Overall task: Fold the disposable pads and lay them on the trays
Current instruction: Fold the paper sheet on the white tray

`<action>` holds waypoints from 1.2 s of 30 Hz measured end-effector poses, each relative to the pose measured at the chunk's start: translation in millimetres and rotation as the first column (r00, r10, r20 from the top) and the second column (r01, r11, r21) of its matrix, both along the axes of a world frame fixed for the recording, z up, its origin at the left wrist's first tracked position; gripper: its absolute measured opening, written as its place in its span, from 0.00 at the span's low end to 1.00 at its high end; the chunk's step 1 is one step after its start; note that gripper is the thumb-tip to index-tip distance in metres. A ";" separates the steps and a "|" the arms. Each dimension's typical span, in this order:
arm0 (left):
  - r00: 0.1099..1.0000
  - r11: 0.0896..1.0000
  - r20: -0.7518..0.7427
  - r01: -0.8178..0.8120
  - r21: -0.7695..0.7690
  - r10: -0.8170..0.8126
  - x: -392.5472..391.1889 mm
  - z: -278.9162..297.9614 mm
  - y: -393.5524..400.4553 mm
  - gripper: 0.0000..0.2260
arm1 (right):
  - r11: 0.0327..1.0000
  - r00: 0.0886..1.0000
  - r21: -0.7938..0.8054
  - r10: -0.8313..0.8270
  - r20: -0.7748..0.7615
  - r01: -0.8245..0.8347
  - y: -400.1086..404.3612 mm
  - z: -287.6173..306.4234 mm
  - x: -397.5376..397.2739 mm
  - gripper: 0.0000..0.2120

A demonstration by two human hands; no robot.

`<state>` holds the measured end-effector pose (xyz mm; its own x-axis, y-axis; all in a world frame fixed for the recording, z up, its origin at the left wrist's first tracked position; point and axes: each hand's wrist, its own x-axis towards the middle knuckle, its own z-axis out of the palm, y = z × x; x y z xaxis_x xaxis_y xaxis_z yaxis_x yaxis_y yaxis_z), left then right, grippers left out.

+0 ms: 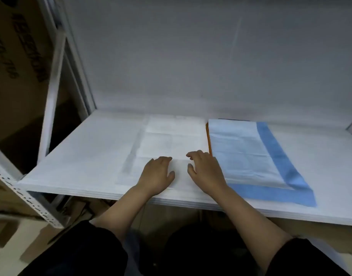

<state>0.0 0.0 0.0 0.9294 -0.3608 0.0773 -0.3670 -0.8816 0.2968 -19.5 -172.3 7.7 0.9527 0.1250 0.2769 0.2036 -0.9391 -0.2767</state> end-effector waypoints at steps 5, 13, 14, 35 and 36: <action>0.974 0.994 -0.199 0.111 0.025 -0.104 5.2 -17.4 10.8 0.32 | 0.993 0.970 -0.048 0.091 -0.225 -0.104 2.0 -19.9 9.2 0.22; 0.957 0.952 -0.231 0.225 0.209 -0.176 17.2 -42.1 28.0 0.43 | 0.968 0.866 -0.042 0.200 -0.459 -0.246 2.4 -41.9 16.6 0.36; 0.957 0.950 -0.227 0.230 0.211 -0.181 18.7 -43.0 29.2 0.42 | 0.962 0.860 -0.062 0.206 -0.468 -0.264 1.8 -42.6 16.6 0.36; 0.998 0.989 0.023 0.058 0.136 -0.062 35.9 4.5 26.5 0.13 | 0.976 0.967 -0.043 0.207 -0.151 -0.215 -20.6 -7.1 30.4 0.14; 0.997 0.989 0.035 0.060 0.136 -0.066 36.6 7.2 28.4 0.12 | 0.977 0.971 -0.070 0.189 -0.149 -0.201 -26.0 -5.3 31.2 0.14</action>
